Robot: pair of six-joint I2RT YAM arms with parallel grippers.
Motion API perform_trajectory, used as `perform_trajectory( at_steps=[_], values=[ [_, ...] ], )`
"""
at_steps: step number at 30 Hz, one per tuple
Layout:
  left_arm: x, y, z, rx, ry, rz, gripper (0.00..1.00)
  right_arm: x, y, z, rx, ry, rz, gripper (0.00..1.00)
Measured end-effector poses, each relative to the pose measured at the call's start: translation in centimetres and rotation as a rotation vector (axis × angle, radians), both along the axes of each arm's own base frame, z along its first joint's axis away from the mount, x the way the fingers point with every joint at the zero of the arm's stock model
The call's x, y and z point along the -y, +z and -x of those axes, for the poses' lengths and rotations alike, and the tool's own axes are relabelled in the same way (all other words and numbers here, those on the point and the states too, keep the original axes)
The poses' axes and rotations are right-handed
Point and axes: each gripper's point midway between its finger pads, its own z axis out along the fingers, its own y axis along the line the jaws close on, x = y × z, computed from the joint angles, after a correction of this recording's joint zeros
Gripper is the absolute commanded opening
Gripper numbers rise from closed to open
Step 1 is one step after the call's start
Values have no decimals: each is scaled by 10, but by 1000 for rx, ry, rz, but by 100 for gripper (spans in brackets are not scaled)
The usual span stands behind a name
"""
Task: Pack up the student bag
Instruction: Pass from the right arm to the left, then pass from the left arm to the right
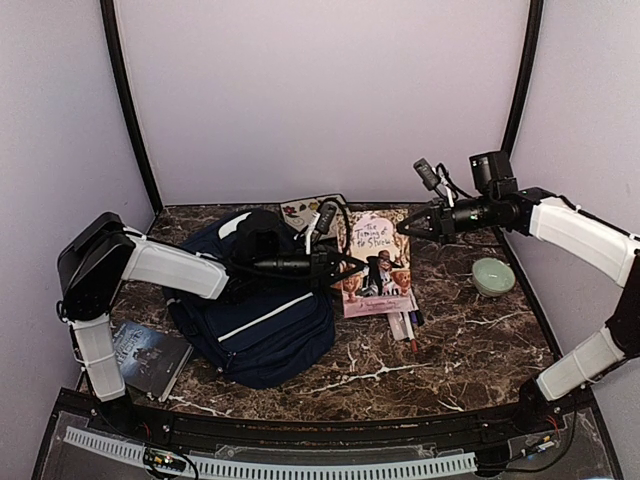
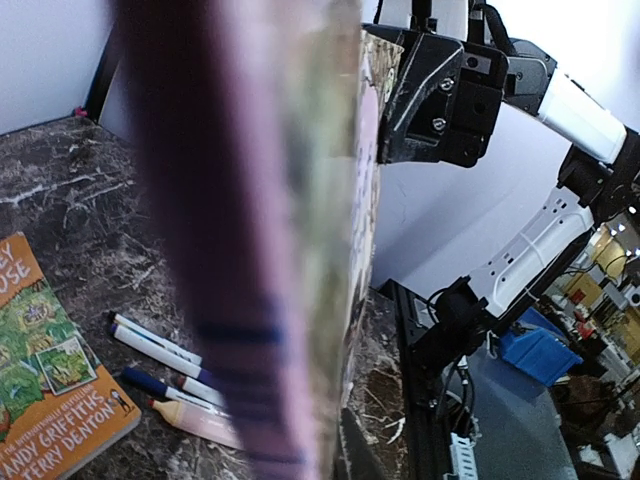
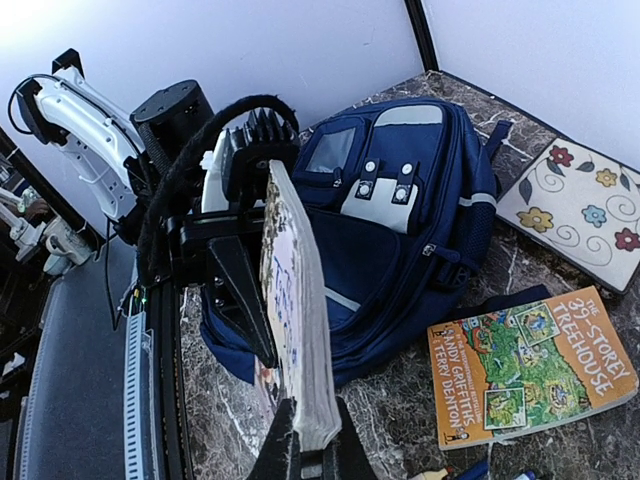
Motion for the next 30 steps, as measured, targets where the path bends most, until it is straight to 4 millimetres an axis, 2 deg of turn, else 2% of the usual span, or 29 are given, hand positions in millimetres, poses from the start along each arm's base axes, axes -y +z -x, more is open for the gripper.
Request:
perform_trajectory(
  at_steps=[1, 2, 4, 5, 7, 9, 15, 17, 26, 30],
  values=[
    [0, -1, 1, -12, -7, 1, 0, 0, -2, -1, -7, 0, 1, 3],
    [0, -2, 2, -20, -10, 1, 0, -1, -3, -2, -14, -2, 3, 16],
    [-2, -4, 4, -36, -12, 2, 0, -1, -7, -3, -29, -4, 6, 50],
    [-3, -6, 6, -42, -14, 0, 0, -1, -8, -4, -40, -7, 6, 60],
    [-9, -8, 12, -57, -16, -7, 0, -1, -9, -5, -46, -10, 4, 71],
    [-15, -6, 18, -65, -17, -11, 0, -2, -12, -4, -46, -9, 0, 77],
    [-26, 39, 32, -45, -50, 60, 0, -5, -27, 6, -94, 57, -23, 81],
    [-29, 48, 35, -46, -62, 75, 0, -8, -29, 10, -116, 97, -44, 81],
    [-36, 51, 25, -75, -45, 87, 0, -25, -39, 47, -206, 277, -124, 80],
    [-40, 52, 17, -77, -24, 93, 0, -30, -48, 65, -257, 321, -138, 73]
  ],
)
